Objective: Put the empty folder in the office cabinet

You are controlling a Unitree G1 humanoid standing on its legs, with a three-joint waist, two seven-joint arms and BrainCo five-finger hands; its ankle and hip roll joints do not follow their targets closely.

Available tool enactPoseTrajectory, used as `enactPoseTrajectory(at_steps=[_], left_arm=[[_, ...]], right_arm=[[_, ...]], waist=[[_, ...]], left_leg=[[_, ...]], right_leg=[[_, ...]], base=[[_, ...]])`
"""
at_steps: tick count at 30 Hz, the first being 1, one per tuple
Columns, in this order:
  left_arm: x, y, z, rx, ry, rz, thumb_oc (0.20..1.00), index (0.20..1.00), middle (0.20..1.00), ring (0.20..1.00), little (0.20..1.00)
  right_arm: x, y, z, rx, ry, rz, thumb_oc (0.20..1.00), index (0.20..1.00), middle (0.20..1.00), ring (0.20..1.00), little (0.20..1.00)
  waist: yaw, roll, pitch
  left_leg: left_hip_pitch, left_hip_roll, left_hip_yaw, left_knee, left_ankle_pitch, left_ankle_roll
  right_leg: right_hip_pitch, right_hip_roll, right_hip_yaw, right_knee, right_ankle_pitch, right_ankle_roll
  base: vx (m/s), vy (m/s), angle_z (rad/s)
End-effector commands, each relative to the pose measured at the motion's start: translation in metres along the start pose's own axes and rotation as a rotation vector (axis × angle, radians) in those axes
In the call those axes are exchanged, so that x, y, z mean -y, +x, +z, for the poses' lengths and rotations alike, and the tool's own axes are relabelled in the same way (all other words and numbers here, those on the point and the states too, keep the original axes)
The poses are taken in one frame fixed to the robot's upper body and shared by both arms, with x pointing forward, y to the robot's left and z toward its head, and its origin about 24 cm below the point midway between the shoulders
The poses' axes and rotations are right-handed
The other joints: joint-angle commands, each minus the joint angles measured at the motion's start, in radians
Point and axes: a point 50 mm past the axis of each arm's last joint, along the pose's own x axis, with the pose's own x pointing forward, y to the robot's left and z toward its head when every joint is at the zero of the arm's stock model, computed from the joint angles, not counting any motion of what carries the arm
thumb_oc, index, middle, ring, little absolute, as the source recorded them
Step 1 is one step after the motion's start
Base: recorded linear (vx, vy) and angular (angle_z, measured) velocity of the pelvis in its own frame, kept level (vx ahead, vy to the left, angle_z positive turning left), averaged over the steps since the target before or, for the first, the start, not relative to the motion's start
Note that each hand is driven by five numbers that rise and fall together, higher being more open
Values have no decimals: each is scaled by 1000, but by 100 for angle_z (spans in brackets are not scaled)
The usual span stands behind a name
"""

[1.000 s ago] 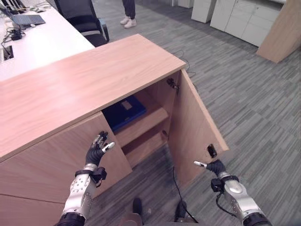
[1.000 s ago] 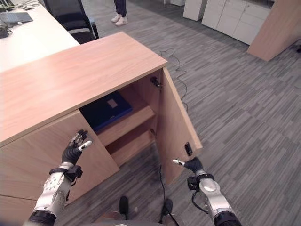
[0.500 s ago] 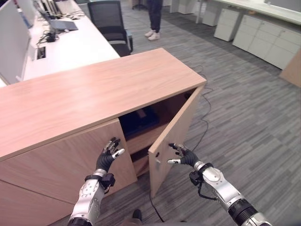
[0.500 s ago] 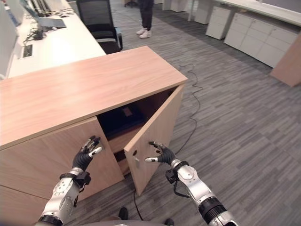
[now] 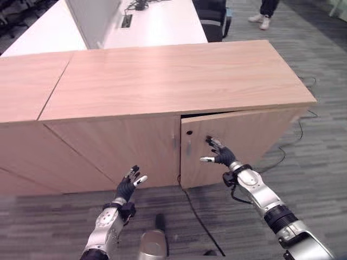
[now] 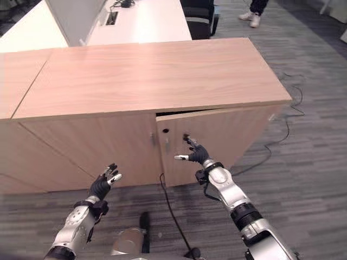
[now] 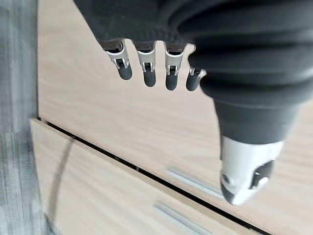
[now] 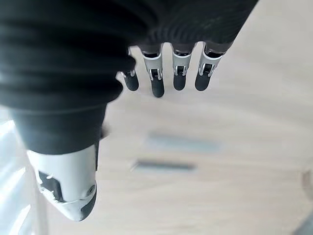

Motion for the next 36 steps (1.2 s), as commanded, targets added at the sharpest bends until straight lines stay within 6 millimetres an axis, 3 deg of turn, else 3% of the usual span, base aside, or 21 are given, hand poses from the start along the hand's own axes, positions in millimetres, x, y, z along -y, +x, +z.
enactPoseTrajectory(at_steps=[1, 5, 7, 8, 9, 10, 11, 13, 14, 15, 17, 21, 28, 36], left_arm=[[4, -3, 14, 62, 59, -66, 1000, 1000, 1000, 1000, 1000], [1, -4, 22, 77, 91, -93, 1000, 1000, 1000, 1000, 1000], [2, -5, 26, 86, 106, -114, 1000, 1000, 1000, 1000, 1000], [0, -6, 29, 92, 112, -119, 1000, 1000, 1000, 1000, 1000], [0, -6, 29, 93, 112, -119, 1000, 1000, 1000, 1000, 1000], [0, -7, 29, 92, 115, -125, 1000, 1000, 1000, 1000, 1000], [-2, -8, 31, 93, 137, -127, 1000, 1000, 1000, 1000, 1000], [0, -6, 34, 102, 140, -140, 1000, 1000, 1000, 1000, 1000], [0, -6, 34, 102, 139, -140, 1000, 1000, 1000, 1000, 1000], [2, -5, 31, 88, 138, -150, 1000, 1000, 1000, 1000, 1000], [-1, -5, 30, 79, 141, -147, 1000, 1000, 1000, 1000, 1000], [0, -5, 25, 58, 144, -160, 1000, 1000, 1000, 1000, 1000], [1, -12, 18, 44, 103, -154, 1000, 1000, 1000, 1000, 1000], [1, -15, 10, 33, 78, -116, 1000, 1000, 1000, 1000, 1000]], right_arm=[[4, 17, 36, 162, 58, -49, 1000, 1000, 1000, 1000, 1000], [22, 16, 24, 112, 110, -153, 1000, 1000, 1000, 1000, 1000], [31, 17, 23, 102, 129, -195, 1000, 1000, 1000, 1000, 1000], [34, 19, 23, 97, 135, -212, 1000, 1000, 1000, 1000, 1000], [35, 20, 23, 99, 135, -212, 1000, 1000, 1000, 1000, 1000], [37, 21, 22, 89, 147, -226, 1000, 1000, 1000, 1000, 1000], [45, 20, 19, 76, 165, -256, 1000, 1000, 1000, 1000, 1000], [58, 13, 11, 52, 169, -305, 1000, 1000, 1000, 1000, 1000], [58, 13, 11, 52, 168, -306, 1000, 1000, 1000, 1000, 1000], [82, -1, -4, 11, 181, -405, 1000, 1000, 1000, 1000, 1000], [96, -8, -8, -6, 174, -453, 1000, 1000, 1000, 1000, 1000], [105, -11, -11, -26, 185, -488, 1000, 1000, 1000, 1000, 1000], [111, -21, -20, -61, 153, -504, 1000, 1000, 1000, 1000, 1000], [77, -43, -55, -144, 190, -442, 1000, 1000, 1000, 1000, 1000]], waist=[[37, 0, -64], [65, -22, -55], [71, -22, -44], [75, -20, -41], [76, -23, -39], [76, -19, -34], [64, -6, -10], [46, -4, -6], [47, -2, -8], [15, 3, -21], [6, 0, -33], [6, -10, -60], [4, 5, -76], [-30, 26, -87]], left_leg=[[11, -29, -126, -64, -38, -9], [12, -73, -158, -72, -57, 26], [23, -93, -176, -79, -78, 46], [29, -103, -176, -79, -92, 57], [29, -109, -175, -79, -96, 61], [36, -117, -184, -79, -106, 69], [38, -123, -194, -78, -91, 90], [47, -139, -239, -110, -85, 93], [46, -137, -238, -114, -80, 94], [58, -173, -340, -163, -75, 83], [57, -185, -379, -174, -72, 77], [67, -194, -390, -198, -65, 76], [91, -194, -411, -219, -51, 56], [120, -176, -401, -242, -39, 37]], right_leg=[[29, 21, 127, 15, -68, 58], [1, -15, 110, 139, -89, 75], [-46, -57, 109, 239, -86, 107], [-64, -91, 108, 300, -76, 139], [-69, -102, 110, 314, -79, 146], [-89, -125, 123, 377, -48, 173], [-153, -145, 188, 474, 23, 206], [-187, -80, 332, 446, -29, 206], [-187, -76, 331, 438, -22, 205], [-164, -34, 456, 272, -91, 161], [-140, -29, 499, 200, -79, 148], [-111, -22, 470, 162, -59, 143], [-40, -14, 421, 76, -45, 135], [2, 3, 414, 16, -42, 125]], base=[[125, 145, 80], [55, 103, 57], [50, 140, 38], [54, 125, 38], [77, 130, 38], [27, 135, 32], [31, 131, 20], [28, 69, 30], [227, -48, 81], [252, -111, 98], [172, -78, 116], [112, -76, 80], [48, -80, 6], [22, -59, 5]])
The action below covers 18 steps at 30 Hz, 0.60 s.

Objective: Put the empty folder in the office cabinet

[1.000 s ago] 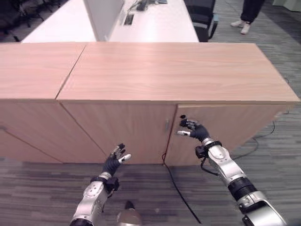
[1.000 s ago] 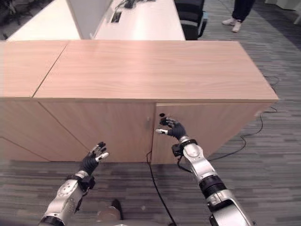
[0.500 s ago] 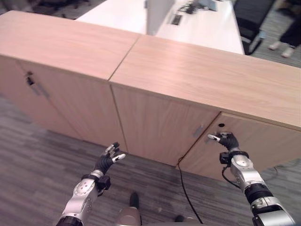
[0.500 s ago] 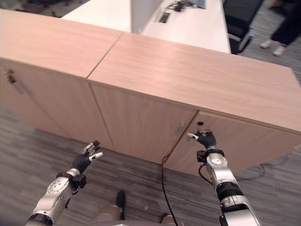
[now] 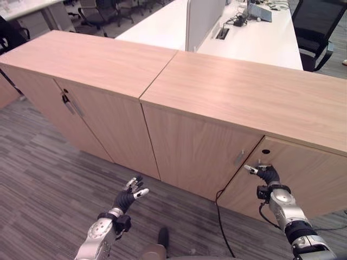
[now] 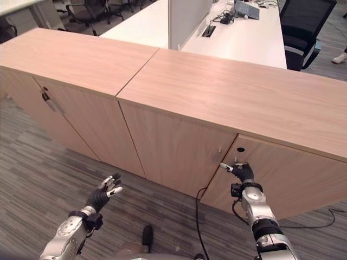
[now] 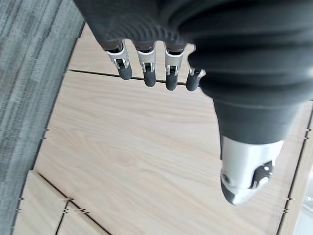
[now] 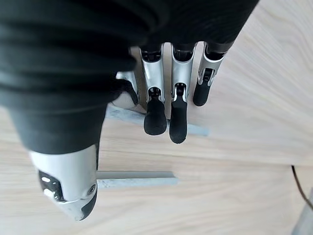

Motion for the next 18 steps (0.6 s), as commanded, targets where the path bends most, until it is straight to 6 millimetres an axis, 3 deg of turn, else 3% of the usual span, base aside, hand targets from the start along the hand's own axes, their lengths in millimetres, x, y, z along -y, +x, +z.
enactPoseTrajectory(at_steps=[1, 6, 12, 13, 18], left_arm=[[1, 10, 28, 118, 49, -16, 1000, 1000, 1000, 1000, 1000], [-2, 8, 23, 109, 34, 23, 1000, 1000, 1000, 1000, 1000], [-3, 6, 21, 112, 20, 45, 1000, 1000, 1000, 1000, 1000], [-3, 6, 19, 108, 19, 52, 1000, 1000, 1000, 1000, 1000], [-2, 5, 16, 104, 17, 54, 1000, 1000, 1000, 1000, 1000]], right_arm=[[-31, 7, 45, 199, 48, 101, 1000, 1000, 1000, 1000, 1000], [-36, -13, -6, 61, 44, 131, 1000, 1000, 1000, 1000, 1000], [-40, -25, -36, -46, 4, 159, 1000, 1000, 1000, 1000, 1000], [-41, -31, -53, -113, -32, 188, 1000, 1000, 1000, 1000, 1000], [-40, -36, -65, -160, -82, 207, 1000, 1000, 1000, 1000, 1000]], waist=[[15, -48, 0], [-25, -34, 0], [-57, -20, 9], [-68, -17, 10], [-76, -13, 13]], left_leg=[[78, 8, 12, 32, -114, -30], [84, 20, 34, 26, -110, -38], [91, 38, 79, 24, -104, -44], [101, 46, 102, 22, -104, -47], [112, 52, 116, 21, -105, -49]], right_leg=[[16, -29, -40, 21, -12, 55], [10, -23, -26, 13, -12, 51], [-14, -26, 6, 7, -2, 55], [-21, -27, 19, 7, 2, 58], [-22, -25, 30, 7, 2, 58]], base=[[8, -42, 6], [-5, -42, 1], [-33, -20, -24], [-12, -8, -47], [-1, -10, -30]])
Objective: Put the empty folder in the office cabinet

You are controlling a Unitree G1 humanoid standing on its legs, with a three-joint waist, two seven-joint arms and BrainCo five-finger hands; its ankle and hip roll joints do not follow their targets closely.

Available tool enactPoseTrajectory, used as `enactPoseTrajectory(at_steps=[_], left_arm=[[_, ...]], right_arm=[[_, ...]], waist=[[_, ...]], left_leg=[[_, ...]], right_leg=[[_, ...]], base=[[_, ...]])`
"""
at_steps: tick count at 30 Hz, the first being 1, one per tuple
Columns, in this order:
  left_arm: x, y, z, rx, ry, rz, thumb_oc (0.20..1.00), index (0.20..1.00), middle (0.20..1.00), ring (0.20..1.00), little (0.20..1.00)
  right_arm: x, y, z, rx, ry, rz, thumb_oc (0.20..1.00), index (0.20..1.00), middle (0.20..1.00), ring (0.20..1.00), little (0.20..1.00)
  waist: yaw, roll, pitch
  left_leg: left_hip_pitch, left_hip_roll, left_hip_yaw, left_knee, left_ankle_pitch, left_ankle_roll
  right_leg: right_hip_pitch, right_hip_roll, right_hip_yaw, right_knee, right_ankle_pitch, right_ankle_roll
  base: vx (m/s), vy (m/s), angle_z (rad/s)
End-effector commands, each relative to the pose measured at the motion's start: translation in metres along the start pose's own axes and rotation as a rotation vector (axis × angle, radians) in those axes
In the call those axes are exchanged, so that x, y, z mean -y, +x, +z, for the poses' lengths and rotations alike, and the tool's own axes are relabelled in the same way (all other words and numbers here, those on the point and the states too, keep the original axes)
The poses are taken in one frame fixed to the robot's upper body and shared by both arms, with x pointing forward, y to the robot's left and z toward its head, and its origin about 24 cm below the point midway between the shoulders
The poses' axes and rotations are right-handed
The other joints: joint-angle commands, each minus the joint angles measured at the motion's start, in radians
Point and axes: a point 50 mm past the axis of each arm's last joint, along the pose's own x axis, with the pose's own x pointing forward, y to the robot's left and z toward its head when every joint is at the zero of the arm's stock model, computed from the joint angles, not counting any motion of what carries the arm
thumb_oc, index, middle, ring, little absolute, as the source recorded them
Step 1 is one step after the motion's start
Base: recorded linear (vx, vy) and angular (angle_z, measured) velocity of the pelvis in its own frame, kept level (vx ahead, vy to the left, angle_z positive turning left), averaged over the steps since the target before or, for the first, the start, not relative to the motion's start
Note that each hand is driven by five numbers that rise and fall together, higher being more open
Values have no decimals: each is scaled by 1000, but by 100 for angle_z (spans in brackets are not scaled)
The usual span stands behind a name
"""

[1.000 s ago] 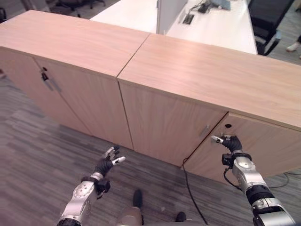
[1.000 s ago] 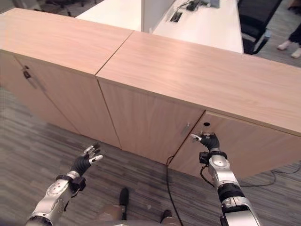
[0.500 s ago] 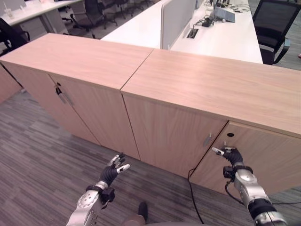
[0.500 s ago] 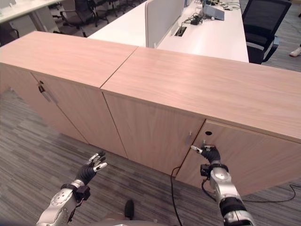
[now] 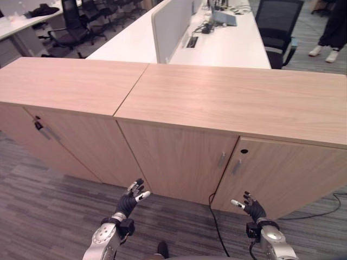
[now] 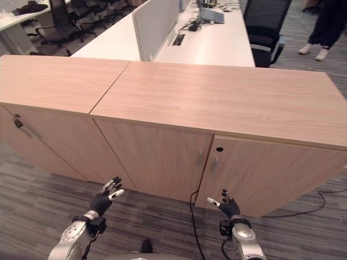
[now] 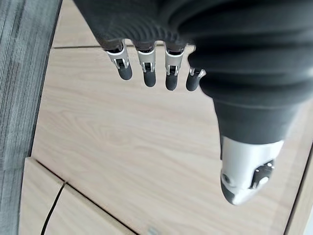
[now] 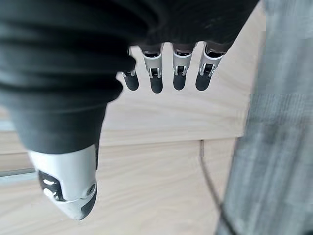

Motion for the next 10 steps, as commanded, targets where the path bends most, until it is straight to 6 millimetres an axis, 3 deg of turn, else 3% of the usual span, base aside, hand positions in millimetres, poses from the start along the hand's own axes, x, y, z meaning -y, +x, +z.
enactPoseTrajectory(at_steps=[1, 10], left_arm=[[-4, 9, 27, 116, 51, 9, 1000, 1000, 1000, 1000, 1000], [-3, 12, 24, 99, 71, 10, 1000, 1000, 1000, 1000, 1000]], right_arm=[[0, 10, 21, 65, -52, 20, 1000, 1000, 1000, 1000, 1000], [3, 10, 20, 59, -47, 10, 1000, 1000, 1000, 1000, 1000]], waist=[[-4, -11, 37], [-24, -9, 35]], left_leg=[[76, 37, 11, 23, -71, -34], [88, 38, 14, 22, -77, -34]], right_leg=[[0, -15, -55, 6, 19, 43], [10, -14, -44, 6, 19, 39]], base=[[5, -1, -13], [1, 1, -6]])
